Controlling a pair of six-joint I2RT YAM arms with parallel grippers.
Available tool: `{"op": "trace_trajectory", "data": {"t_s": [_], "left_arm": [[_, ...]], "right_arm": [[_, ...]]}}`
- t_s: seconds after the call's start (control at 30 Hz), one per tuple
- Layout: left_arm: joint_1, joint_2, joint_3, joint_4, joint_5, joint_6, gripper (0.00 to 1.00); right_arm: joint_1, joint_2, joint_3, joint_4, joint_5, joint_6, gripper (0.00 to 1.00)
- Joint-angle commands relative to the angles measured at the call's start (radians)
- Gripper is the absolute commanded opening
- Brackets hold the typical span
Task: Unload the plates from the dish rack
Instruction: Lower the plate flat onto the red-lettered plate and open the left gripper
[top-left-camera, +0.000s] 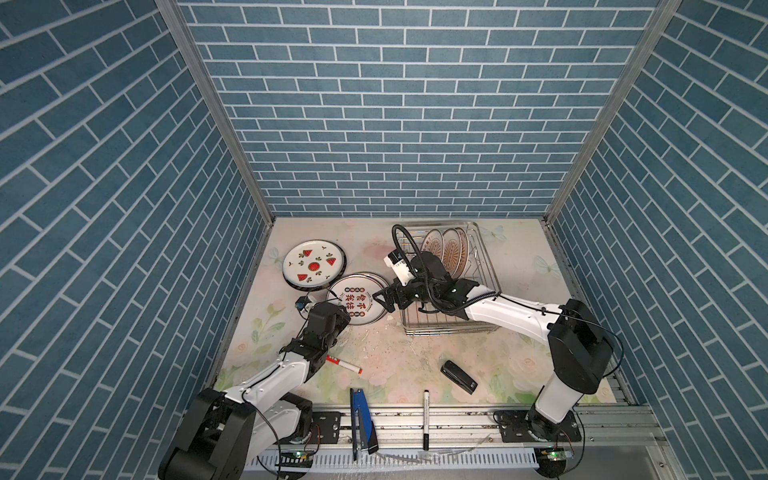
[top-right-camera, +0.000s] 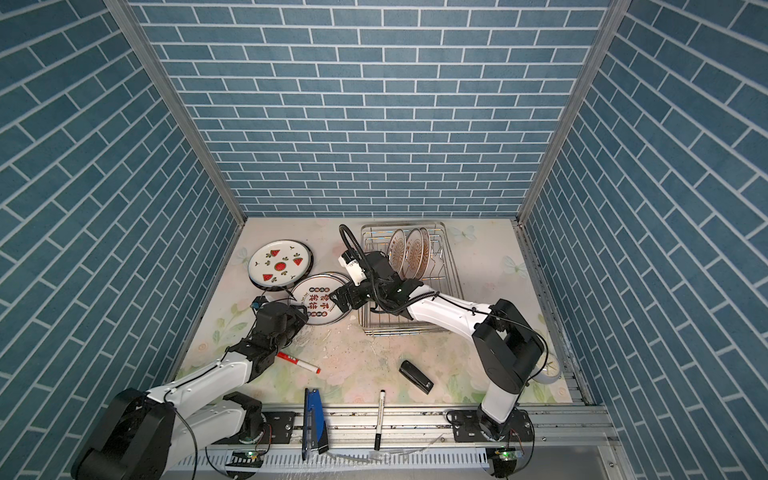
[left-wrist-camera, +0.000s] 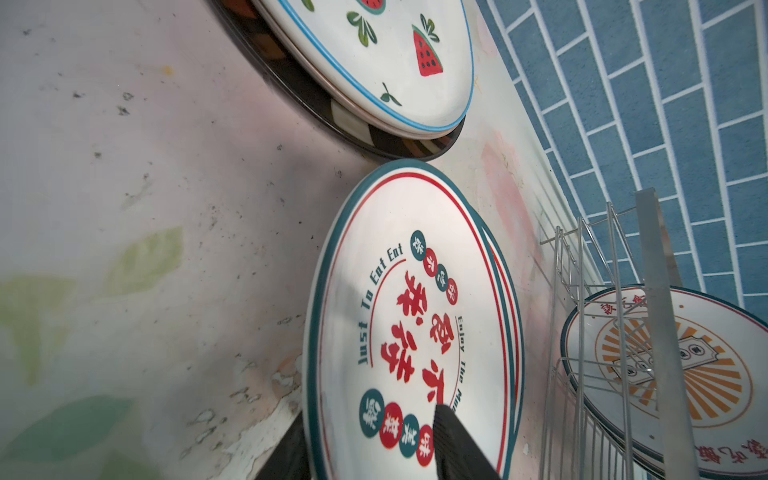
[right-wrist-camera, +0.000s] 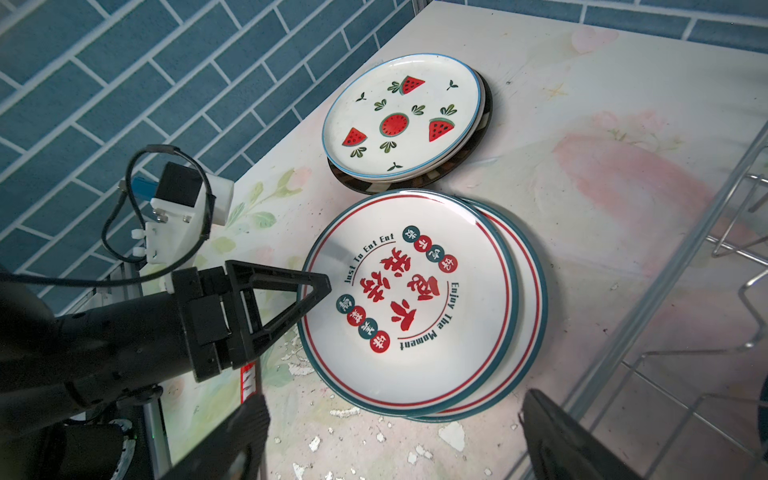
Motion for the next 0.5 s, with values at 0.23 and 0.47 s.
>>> {"op": "trace_trajectory", "data": {"t_s": [0.23, 0.47], "left_arm": [[-0.025, 0.009, 0.065, -0.061, -0.043, 0.043, 0.49], [-0.024, 0.067, 0.053, 0.012, 0.025, 0.038, 0.49]], "right_arm": [[0.017, 0.001, 0.050, -0.019, 0.009, -0.038, 0.95], [0.025, -0.013, 0.044, -0.022, 0.018, -0.044, 0.95]]}}
